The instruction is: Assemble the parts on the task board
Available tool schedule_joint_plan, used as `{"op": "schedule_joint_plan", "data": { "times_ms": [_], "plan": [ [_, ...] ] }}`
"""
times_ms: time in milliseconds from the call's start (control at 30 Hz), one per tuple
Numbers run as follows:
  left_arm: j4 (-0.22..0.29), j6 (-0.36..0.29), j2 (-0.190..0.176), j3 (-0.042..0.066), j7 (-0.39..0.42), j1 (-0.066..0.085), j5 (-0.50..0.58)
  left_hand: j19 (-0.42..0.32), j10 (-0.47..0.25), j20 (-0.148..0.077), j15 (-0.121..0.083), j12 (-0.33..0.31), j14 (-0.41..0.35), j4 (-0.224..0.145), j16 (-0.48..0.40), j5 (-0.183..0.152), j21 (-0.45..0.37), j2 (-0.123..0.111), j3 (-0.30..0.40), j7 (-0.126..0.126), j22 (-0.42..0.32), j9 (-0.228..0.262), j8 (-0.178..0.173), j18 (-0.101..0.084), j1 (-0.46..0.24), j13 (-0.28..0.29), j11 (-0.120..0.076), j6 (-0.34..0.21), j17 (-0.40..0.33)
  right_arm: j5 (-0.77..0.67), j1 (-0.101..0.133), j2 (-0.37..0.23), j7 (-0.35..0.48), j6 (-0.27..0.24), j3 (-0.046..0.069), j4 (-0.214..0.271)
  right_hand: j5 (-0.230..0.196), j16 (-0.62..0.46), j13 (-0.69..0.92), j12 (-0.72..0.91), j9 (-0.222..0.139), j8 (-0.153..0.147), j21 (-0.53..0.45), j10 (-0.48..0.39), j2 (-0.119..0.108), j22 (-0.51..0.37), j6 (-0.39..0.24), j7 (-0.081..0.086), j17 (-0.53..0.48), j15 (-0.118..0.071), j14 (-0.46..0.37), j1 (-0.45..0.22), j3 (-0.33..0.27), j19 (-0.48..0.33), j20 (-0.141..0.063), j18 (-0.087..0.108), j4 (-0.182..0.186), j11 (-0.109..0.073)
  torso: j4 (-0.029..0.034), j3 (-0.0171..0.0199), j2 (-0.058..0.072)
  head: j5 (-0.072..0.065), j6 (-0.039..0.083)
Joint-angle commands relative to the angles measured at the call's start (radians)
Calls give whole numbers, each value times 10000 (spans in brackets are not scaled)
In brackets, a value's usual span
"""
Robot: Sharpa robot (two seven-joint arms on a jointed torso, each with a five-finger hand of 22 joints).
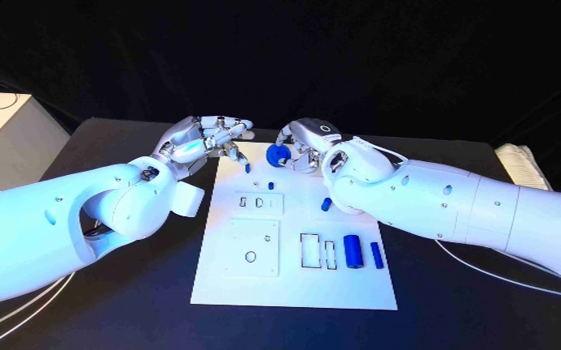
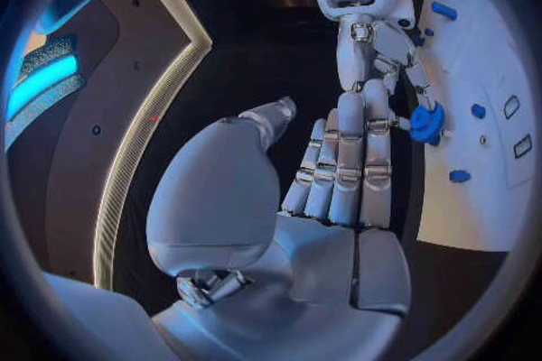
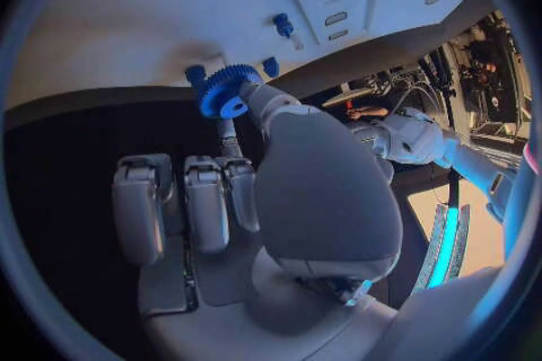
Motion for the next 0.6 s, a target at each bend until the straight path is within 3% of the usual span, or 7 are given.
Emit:
{"op": "schedule_joint_plan", "data": {
  "times_ms": [33,200,600],
  "plan": [
    [-15,217,43,6,40,8,-53,-82,-68,-6,-5,42,-55,2,51,-52,57,37,-34,15,11,16,-63,114,-39,8,25,-57,9,-252,-51,135,-134,31,-9,-120,-30,32,2394,34,22,10,43,819,31,2054,98,-33,2419,-54,1010,-107,63,765,-58,-57,-11,-63,-15,2,8,7,-33],
    [-22,232,51,6,38,8,-55,-101,-73,-5,-5,51,-69,-15,62,-52,77,42,-34,13,23,23,-59,115,-19,15,25,-61,7,-234,-128,335,-138,165,-29,-293,-34,35,2390,30,16,0,41,815,24,2051,82,-28,2426,-53,1011,-116,75,764,-59,-56,-17,-61,-16,12,-2,33,-94],
    [-22,241,43,6,36,8,-57,-104,-74,-5,-5,52,-71,-22,64,-52,82,42,-33,12,26,24,-58,116,-10,17,24,-62,6,-198,-249,665,-235,152,-75,-841,-53,29,2381,20,3,-23,28,805,10,2036,53,-13,2411,-46,1008,-180,95,756,-57,-52,-12,-50,-21,16,-4,93,-90]
  ]
}}
